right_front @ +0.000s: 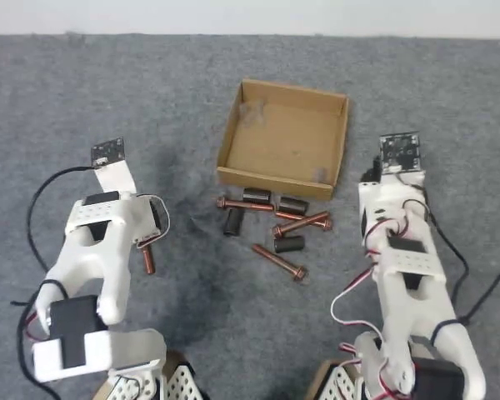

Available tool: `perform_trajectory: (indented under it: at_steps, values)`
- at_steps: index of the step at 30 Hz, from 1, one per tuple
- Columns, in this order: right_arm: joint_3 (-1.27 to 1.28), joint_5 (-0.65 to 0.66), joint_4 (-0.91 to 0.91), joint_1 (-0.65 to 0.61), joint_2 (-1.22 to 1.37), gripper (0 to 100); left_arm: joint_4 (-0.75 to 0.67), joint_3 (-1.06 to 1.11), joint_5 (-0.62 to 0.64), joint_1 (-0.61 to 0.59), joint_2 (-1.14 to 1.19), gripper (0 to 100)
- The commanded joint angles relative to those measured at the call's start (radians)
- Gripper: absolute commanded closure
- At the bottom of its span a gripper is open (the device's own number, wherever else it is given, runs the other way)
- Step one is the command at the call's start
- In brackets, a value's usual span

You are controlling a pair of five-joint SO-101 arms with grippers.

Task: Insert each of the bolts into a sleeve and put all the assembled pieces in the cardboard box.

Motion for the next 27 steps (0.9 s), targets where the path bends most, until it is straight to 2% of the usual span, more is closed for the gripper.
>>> perform_trajectory:
  at_steps: [1,4,9,12,16,27]
  values:
    - [0.038,0.005,-0.216,-0.093,-0.007,99.1,-0.028,0.001,-0.009,-0.006,-0.066,99]
    - [0.077,0.005,-0.331,-0.174,-0.007,99.1,-0.028,0.001,-0.009,-0.006,-0.066,99]
    - [0.077,-0.002,-0.406,-0.285,0.01,99.1,-0.028,0.001,-0.009,-0.006,-0.066,99]
    - [0.06,-0.083,-0.498,-0.351,0.077,99.1,-0.028,0.001,-0.009,-0.006,-0.066,99]
    - [-0.009,-0.17,-0.67,-0.38,0.213,99.1,-0.028,0.001,-0.009,-0.006,-0.066,99]
    - [-0.161,-0.149,-1.072,-0.45,0.596,99.1,-0.043,-0.004,-0.009,-0.006,-0.066,99]
